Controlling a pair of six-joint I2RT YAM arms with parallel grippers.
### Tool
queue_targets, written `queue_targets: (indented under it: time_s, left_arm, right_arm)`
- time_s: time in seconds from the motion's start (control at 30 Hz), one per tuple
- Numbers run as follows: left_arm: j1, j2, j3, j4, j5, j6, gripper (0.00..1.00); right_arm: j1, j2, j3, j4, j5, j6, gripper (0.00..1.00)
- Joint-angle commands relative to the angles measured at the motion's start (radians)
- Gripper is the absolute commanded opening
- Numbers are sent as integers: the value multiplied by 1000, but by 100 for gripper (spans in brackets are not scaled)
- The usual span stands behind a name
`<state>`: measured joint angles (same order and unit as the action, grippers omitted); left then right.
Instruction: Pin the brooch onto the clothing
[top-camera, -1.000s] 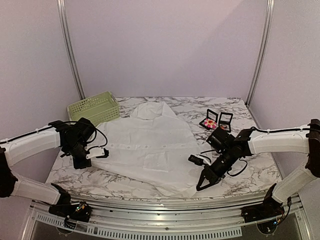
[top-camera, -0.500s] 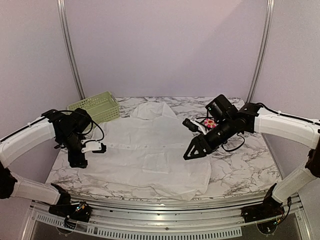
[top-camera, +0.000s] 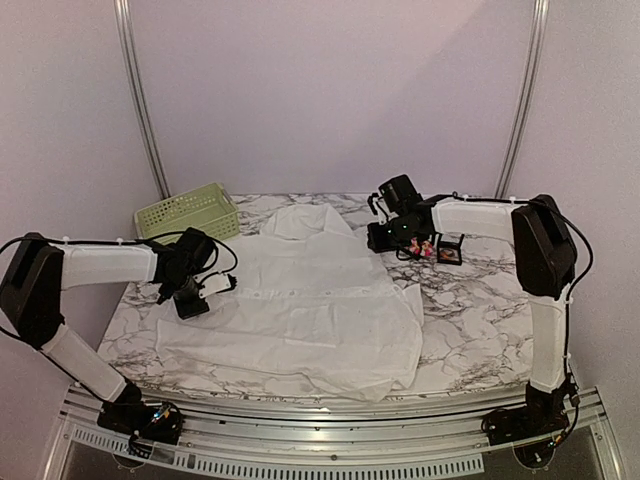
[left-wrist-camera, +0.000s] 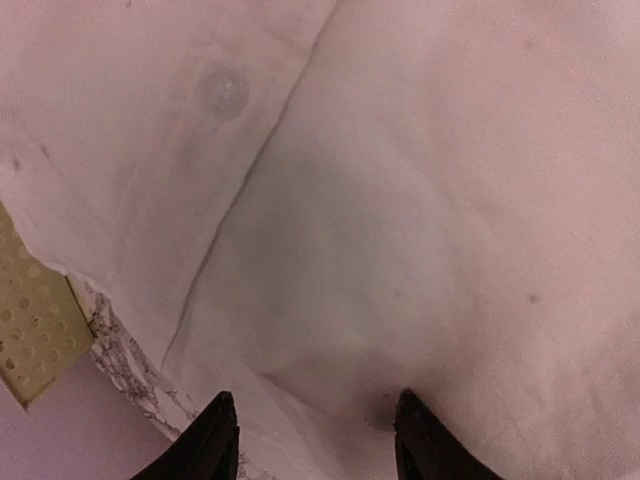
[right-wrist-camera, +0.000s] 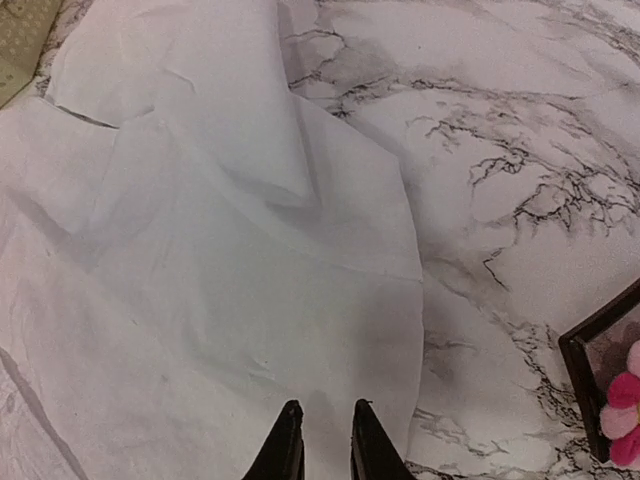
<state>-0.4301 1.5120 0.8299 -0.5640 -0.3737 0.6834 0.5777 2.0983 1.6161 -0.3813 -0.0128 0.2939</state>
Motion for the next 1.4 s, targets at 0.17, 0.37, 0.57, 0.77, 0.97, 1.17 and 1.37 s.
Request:
queue_targets:
  time_s: [0.17, 0.37, 0.57, 0.77, 0.97, 1.17, 1.37]
  left_arm:
    - [12, -85, -279, -38, -108, 118, 55]
    - [16, -186, -237, -184, -58, 116, 58]
    - [90, -149, 31, -202, 39, 42, 73]
    - [248, 124, 352, -176, 55, -198, 75]
    - [308, 317, 481, -85, -12, -302, 77]
    - [330, 412, 471, -22, -47, -321, 77]
    - [327, 431, 406, 1, 0, -322, 25]
  right_arm:
    - [13, 202, 33, 5, 91, -12, 15]
    - [-9, 85, 48, -64, 135, -60, 18]
    - [-11, -83, -57, -143, 70, -63, 38]
    - [-11, -118, -191, -167, -133, 9, 51]
    - [-11, -49, -220, -131, -311, 55, 54]
    - [-10, -53, -257, -93, -388, 72, 21]
    - [-17, -97, -303, -101, -330, 96, 0]
